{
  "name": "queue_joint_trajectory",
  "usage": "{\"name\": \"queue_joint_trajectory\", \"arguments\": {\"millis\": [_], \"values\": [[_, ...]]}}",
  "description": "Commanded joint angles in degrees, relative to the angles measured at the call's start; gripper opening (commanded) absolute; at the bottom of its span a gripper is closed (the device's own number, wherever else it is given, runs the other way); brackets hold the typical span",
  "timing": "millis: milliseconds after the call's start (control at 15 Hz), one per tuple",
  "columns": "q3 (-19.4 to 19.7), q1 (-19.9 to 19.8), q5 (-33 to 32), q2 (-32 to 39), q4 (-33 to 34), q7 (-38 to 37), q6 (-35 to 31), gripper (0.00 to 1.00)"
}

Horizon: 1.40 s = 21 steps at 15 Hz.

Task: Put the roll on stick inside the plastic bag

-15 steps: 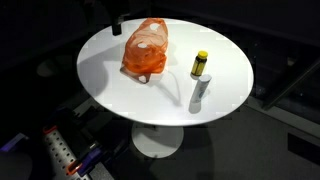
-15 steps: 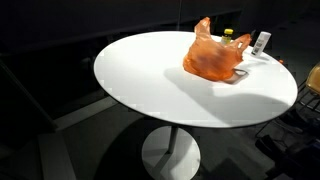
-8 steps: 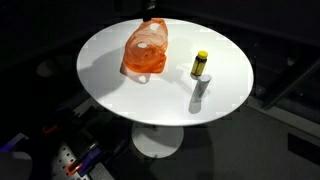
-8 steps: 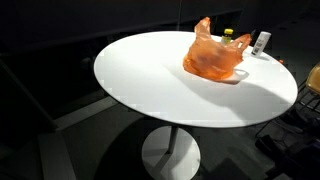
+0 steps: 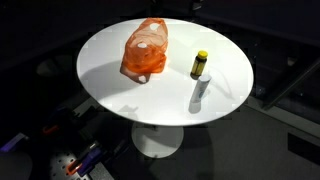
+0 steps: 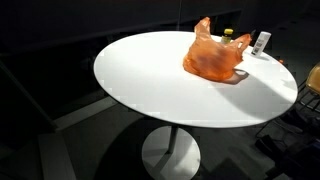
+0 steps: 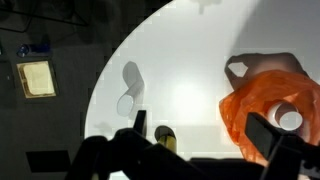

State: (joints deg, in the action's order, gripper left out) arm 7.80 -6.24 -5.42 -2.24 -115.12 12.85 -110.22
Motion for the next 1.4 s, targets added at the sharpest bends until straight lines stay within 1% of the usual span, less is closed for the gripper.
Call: {"name": "queue_joint_trajectory", "arguments": {"millis": [0,67,133,400,600,867,1000,1200,1333], "values": [[0.67,-1.13,-0.57,5.15,5.85,5.64,-0.20,1.00],[0.68,-1.40,-0.93,5.61,6.36,6.03,-0.58,1.00],[0.23,-1.13,0.00,3.76,3.43,3.70,-0.73,1.00],[0.19,-1.28,0.00,4.60,3.77,3.94,-0.80,1.00],[0.66,-1.65,-1.63,5.40,2.90,0.45,-4.26,1.00],[1.44,-2.55,-2.14,8.15,1.96,-1.88,-11.93,1.00],[1.81,-2.93,-2.24,9.80,2.00,-3.06,-14.13,1.00],[2.51,-3.19,-4.08,11.99,1.50,-7.11,-17.02,1.00],[3.09,-3.23,-5.27,13.37,1.48,-9.77,-17.42,1.00]]}}
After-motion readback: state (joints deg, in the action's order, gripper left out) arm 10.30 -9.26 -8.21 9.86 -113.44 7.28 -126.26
